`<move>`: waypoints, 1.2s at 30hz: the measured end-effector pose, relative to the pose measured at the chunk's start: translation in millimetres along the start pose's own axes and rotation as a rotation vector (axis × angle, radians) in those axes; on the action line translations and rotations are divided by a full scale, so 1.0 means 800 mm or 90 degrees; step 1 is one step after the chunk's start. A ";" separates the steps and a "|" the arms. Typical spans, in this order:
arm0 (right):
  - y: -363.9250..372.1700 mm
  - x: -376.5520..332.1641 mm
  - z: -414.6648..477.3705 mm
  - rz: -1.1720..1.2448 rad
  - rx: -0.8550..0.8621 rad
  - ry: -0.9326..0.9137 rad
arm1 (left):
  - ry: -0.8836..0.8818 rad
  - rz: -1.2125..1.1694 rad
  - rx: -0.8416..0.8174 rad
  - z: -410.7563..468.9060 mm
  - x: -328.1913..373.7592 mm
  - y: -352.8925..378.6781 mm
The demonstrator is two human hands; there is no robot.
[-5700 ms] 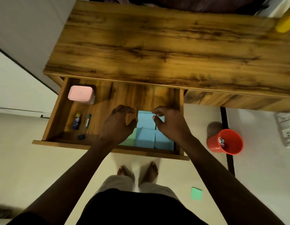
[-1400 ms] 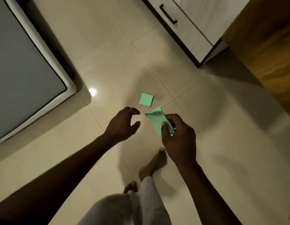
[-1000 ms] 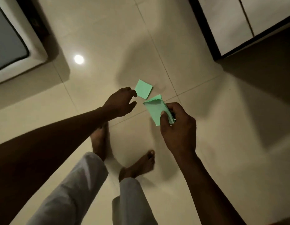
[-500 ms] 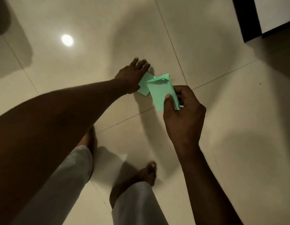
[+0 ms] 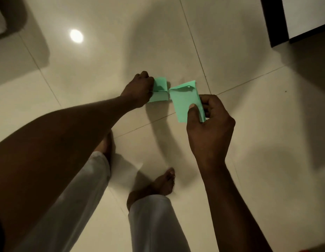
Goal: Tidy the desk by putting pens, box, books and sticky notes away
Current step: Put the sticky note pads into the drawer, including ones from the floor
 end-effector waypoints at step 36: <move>-0.659 -0.375 -0.352 0.167 0.344 0.043 | 0.296 -0.448 0.075 -0.605 0.549 -0.690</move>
Point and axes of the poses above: each hand's wrist, its own z-axis towards the middle knuckle, its own y-axis out of the palm, x = y × z, the point moved 7 cm from there along z, towards the middle knuckle, and after that the axes turned 4 degrees about z, right-handed, at the moved point
